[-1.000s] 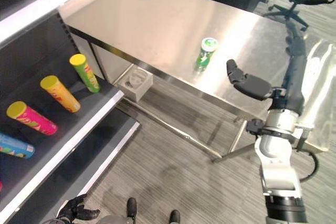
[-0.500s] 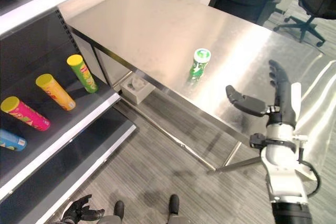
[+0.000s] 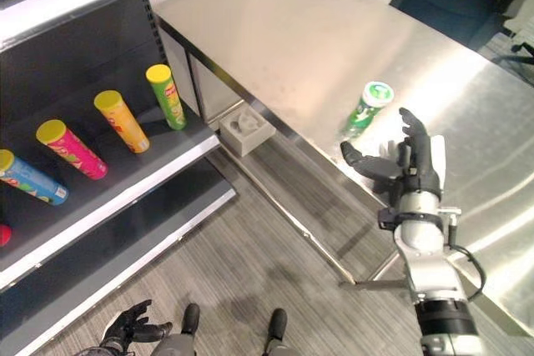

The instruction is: Put the goods on the table back onto the shelves and tidy them up.

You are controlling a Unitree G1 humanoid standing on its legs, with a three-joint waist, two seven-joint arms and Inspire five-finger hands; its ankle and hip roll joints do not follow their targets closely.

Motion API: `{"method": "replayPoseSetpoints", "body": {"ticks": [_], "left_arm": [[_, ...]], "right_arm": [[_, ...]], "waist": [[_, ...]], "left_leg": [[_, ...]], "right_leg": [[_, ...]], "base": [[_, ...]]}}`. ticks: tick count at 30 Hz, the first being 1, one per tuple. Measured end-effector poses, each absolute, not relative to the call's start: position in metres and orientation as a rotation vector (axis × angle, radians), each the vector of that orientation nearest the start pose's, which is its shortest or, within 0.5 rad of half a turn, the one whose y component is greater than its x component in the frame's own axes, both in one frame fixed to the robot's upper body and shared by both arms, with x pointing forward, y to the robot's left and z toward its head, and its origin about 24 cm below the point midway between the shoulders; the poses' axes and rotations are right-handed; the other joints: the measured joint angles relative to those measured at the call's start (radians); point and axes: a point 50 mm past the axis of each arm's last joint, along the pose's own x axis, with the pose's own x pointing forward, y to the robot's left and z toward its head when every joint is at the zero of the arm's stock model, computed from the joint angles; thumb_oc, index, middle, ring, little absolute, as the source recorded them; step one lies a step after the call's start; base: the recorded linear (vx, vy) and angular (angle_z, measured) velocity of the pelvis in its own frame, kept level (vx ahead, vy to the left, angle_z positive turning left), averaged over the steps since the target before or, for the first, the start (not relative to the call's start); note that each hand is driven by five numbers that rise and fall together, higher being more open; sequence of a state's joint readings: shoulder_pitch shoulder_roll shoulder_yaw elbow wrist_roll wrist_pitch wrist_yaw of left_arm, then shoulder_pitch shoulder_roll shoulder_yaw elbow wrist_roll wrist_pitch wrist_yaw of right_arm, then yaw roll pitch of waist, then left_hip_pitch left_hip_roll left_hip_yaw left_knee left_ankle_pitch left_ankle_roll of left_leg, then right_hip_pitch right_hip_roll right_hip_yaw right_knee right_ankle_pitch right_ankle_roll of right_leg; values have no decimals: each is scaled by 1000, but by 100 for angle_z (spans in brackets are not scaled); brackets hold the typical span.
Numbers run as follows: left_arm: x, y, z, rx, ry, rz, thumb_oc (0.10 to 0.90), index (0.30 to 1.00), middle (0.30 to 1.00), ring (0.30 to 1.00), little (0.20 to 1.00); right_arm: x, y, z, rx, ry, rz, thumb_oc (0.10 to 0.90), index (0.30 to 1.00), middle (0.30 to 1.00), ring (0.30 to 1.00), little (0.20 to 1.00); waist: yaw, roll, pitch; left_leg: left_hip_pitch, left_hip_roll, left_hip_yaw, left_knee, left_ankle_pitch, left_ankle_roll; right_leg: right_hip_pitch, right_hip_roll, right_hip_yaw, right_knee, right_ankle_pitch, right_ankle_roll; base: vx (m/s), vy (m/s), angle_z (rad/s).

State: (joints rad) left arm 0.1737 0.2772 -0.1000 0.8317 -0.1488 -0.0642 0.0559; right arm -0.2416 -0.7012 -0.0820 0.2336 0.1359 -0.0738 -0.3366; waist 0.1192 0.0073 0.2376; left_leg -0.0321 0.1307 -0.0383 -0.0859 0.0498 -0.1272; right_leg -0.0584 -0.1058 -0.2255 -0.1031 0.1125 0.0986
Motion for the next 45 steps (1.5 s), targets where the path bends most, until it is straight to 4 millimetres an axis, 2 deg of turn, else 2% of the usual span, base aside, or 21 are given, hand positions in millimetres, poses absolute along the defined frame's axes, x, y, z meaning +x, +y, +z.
{"method": "replayPoseSetpoints", "body": {"ticks": [3,5,11,19,20,21,27,31,33,38,41,45], "left_arm": [[107,243,-135,194,947,162,800,900,900,900,900],[112,245,-134,204,936,164,800,900,900,900,900],[114,245,-133,215,931,174,800,900,900,900,900],[113,245,-134,216,934,177,800,900,900,900,900],[113,245,-134,217,933,177,800,900,900,900,900],[113,245,-134,217,933,176,800,900,900,900,900],[113,245,-134,218,932,179,800,900,900,900,900],[114,245,-133,222,930,187,800,900,900,900,900],[113,247,-133,221,934,194,800,900,900,900,900],[113,249,-133,240,933,191,800,900,900,900,900],[111,250,-133,234,952,191,800,900,900,900,900],[108,251,-134,225,959,194,800,900,900,900,900]], "right_arm": [[294,-315,154,-507,-280,-544,800,900,900,900,900],[302,-313,171,-505,-333,-592,800,900,900,900,900],[309,-318,176,-497,-328,-660,800,900,900,900,900],[312,-323,176,-486,-306,-698,800,900,900,900,900],[312,-323,176,-486,-306,-702,753,829,829,829,829],[312,-324,176,-485,-308,-713,400,300,300,300,300],[307,-333,183,-456,-336,-790,400,300,300,300,300],[304,-330,183,-462,-341,-780,400,300,300,300,300],[295,-328,185,-474,-365,-751,400,300,300,300,300],[285,-326,199,-538,-428,-714,400,300,300,300,300],[281,-331,210,-561,-455,-715,400,300,300,300,300],[275,-318,234,-568,-572,-658,400,300,300,300,300]], "waist": [[13,-1,16],[16,-2,59],[35,-4,65],[36,-5,66],[36,-5,66],[36,-5,66],[31,-5,66],[27,-5,66],[24,-5,66],[9,-7,65],[3,-21,54],[5,-19,39]], "left_leg": [[-28,-8,-7,1,4,4],[-33,-9,-11,0,4,4],[-35,-10,-18,-2,4,4],[-34,-10,-27,-2,4,4],[-34,-10,-27,-2,4,4],[-34,-10,-27,-2,4,4],[-32,-10,-26,-2,4,4],[-28,-10,-25,-2,4,4],[-5,-9,-23,-2,4,4],[24,-8,-24,-2,4,4],[37,-5,-23,-2,5,3],[55,-3,-30,-2,5,2]], "right_leg": [[-24,-7,-4,7,5,2],[-27,-7,-8,7,5,2],[-24,-8,-17,7,4,2],[-21,-8,-20,7,4,2],[-20,-8,-21,7,4,2],[-20,-8,-21,7,4,2],[-20,-8,-19,7,4,2],[-18,-8,-17,7,4,2],[6,-8,-17,7,2,4],[38,-7,-17,7,-1,7],[49,-4,-16,7,0,6],[75,-3,-22,7,-2,6]], "base": [[-15,38,8],[-7,43,7],[9,19,4],[10,5,1],[0,0,0],[0,0,0],[0,0,0],[33,-23,-1],[55,-47,0],[25,-48,2],[16,-128,-2],[11,-126,7]]}}
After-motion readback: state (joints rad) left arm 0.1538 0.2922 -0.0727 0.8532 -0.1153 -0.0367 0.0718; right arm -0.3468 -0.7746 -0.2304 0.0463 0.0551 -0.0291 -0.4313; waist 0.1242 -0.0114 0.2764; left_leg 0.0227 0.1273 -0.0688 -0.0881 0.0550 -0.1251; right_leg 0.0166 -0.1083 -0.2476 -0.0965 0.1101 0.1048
